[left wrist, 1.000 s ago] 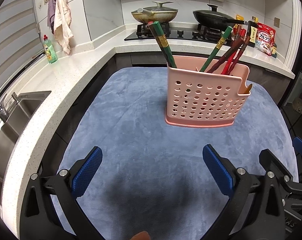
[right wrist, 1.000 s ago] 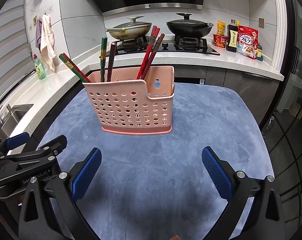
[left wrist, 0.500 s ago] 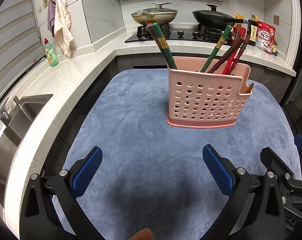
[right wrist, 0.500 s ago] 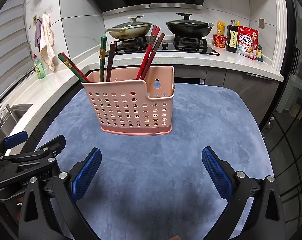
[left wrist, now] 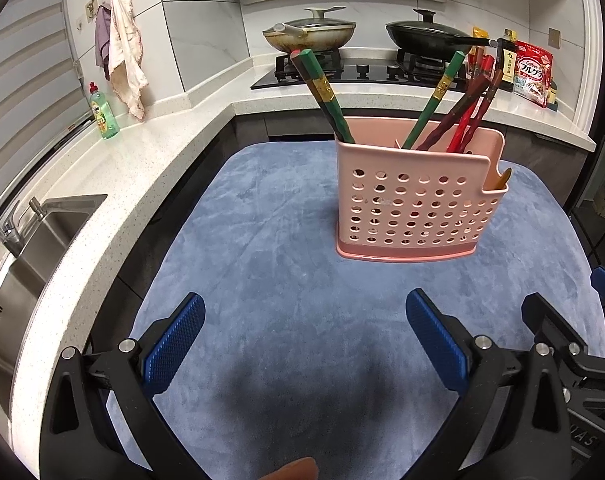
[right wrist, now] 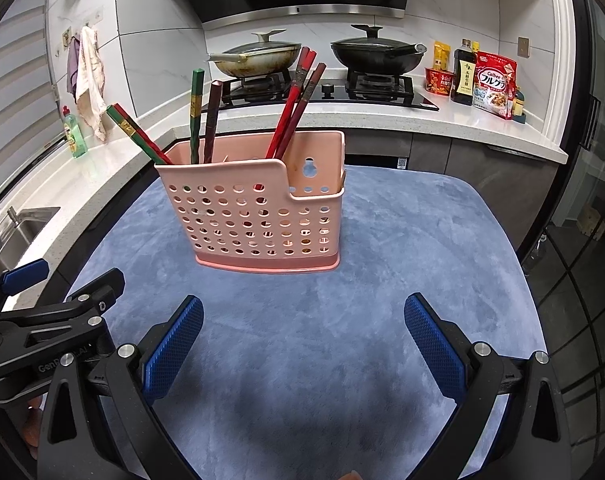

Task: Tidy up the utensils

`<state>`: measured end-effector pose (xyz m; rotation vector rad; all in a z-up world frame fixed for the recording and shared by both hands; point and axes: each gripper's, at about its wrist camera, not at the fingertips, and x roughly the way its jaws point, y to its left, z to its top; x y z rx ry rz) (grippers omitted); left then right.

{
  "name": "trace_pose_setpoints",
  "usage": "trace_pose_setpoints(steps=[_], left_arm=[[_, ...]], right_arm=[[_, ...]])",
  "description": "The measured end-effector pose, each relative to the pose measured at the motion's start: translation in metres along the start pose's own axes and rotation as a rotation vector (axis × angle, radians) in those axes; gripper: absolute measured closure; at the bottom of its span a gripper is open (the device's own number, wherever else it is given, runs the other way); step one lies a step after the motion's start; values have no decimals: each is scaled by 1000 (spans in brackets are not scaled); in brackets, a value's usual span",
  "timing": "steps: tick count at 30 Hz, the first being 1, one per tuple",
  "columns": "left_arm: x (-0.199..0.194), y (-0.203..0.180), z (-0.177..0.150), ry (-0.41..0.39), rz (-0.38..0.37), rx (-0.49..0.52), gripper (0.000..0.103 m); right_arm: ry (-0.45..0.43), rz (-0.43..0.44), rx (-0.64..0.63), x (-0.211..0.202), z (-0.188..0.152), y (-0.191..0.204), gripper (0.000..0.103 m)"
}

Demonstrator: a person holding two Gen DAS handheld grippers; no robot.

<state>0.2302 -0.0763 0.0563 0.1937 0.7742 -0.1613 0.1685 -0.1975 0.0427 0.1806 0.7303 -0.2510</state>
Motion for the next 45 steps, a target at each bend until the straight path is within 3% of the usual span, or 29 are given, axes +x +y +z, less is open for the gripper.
trace_pose_setpoints(steps=[13, 45], left_arm=[[5, 4, 5, 14, 32, -21, 7], [4, 5, 10, 5, 23, -23, 7]], right_arm=[[1, 3, -4, 3, 3, 1, 6], [4, -3, -6, 5, 7, 1, 6]])
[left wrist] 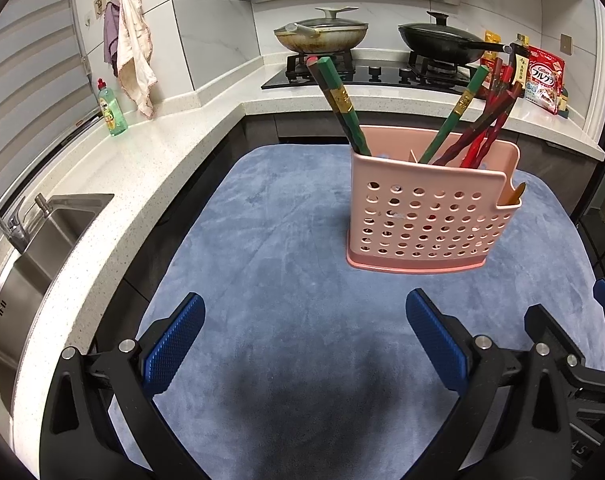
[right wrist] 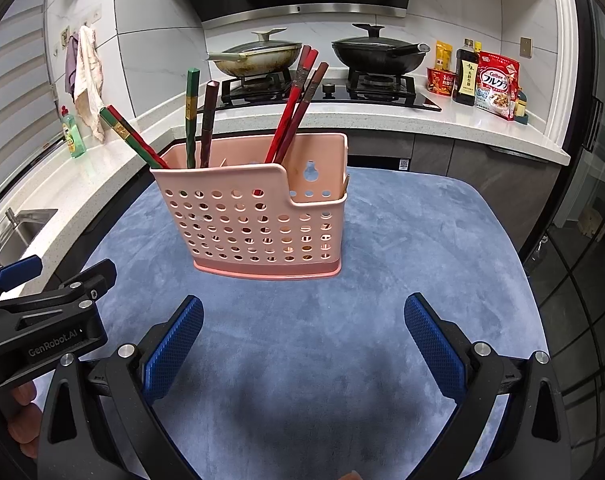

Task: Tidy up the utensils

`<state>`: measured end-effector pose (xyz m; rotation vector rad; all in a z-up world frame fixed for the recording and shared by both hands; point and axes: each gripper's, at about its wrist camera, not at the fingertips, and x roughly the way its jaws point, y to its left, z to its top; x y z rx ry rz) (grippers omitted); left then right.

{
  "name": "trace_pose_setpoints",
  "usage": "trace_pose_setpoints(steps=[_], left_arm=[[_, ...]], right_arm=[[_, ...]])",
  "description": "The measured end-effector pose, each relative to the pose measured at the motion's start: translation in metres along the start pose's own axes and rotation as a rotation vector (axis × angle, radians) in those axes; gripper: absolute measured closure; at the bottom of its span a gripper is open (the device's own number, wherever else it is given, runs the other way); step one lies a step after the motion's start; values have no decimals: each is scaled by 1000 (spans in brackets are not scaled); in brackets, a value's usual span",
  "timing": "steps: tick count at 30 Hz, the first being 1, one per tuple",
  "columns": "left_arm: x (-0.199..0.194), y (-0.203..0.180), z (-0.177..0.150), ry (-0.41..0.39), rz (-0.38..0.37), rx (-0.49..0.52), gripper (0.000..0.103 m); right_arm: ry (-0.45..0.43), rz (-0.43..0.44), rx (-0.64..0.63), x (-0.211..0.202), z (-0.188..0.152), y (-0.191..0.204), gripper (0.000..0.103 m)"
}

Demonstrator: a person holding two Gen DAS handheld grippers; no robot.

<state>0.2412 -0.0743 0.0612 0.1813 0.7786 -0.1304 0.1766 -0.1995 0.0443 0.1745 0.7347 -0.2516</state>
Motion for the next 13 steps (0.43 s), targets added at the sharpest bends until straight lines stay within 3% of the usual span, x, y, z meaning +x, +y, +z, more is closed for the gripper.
trace_pose_setpoints(steps=[13], left_arm=[[5, -3, 1, 5, -22, 11, 7]], right_arm=[[4, -7, 2, 4, 2, -2, 6]])
